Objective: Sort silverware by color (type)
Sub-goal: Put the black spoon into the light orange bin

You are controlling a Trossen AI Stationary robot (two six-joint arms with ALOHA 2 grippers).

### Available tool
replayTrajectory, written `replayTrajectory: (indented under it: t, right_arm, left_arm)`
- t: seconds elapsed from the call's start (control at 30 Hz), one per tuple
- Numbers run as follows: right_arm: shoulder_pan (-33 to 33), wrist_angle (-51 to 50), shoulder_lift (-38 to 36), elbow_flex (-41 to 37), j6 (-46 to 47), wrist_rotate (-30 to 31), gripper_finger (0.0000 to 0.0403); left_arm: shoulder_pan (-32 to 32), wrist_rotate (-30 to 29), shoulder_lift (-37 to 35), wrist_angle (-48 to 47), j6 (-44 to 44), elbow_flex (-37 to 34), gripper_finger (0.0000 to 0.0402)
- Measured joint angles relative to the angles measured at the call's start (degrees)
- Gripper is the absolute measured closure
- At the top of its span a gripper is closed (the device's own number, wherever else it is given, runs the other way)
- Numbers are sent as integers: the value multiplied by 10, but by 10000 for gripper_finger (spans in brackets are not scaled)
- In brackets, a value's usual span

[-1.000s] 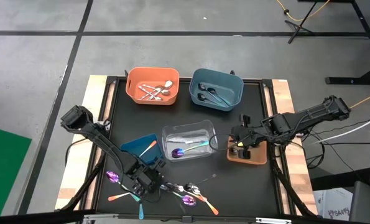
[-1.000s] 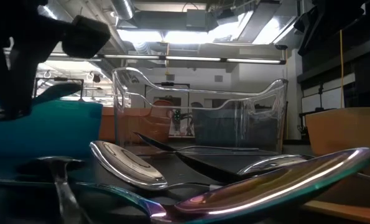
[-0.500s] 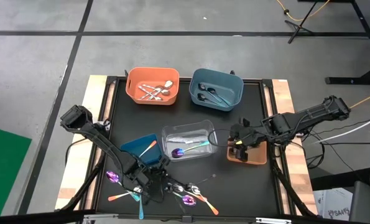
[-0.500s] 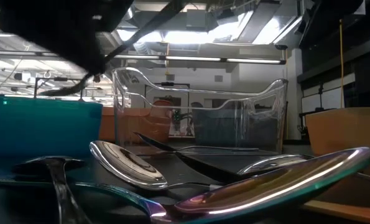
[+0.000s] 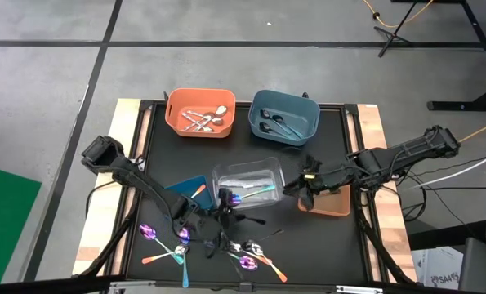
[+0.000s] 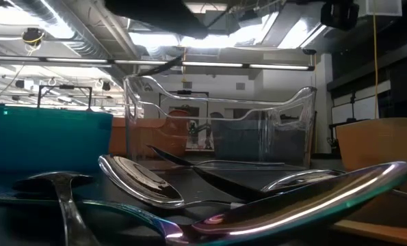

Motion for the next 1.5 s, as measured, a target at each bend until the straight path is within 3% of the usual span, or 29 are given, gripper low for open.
replayTrajectory:
  t: [0.23, 0.57, 1.5]
  right_arm:
    - [0, 40, 20, 0, 16, 0, 308]
    - [0, 46, 73, 0, 16, 0, 308]
    - [0, 91, 111, 0, 58, 37, 308]
  left_arm:
    - [47, -14, 0, 49, 0, 0, 397]
    - [95, -9, 0, 49, -4, 0, 397]
    - [105, 9, 0, 56, -5, 0, 397]
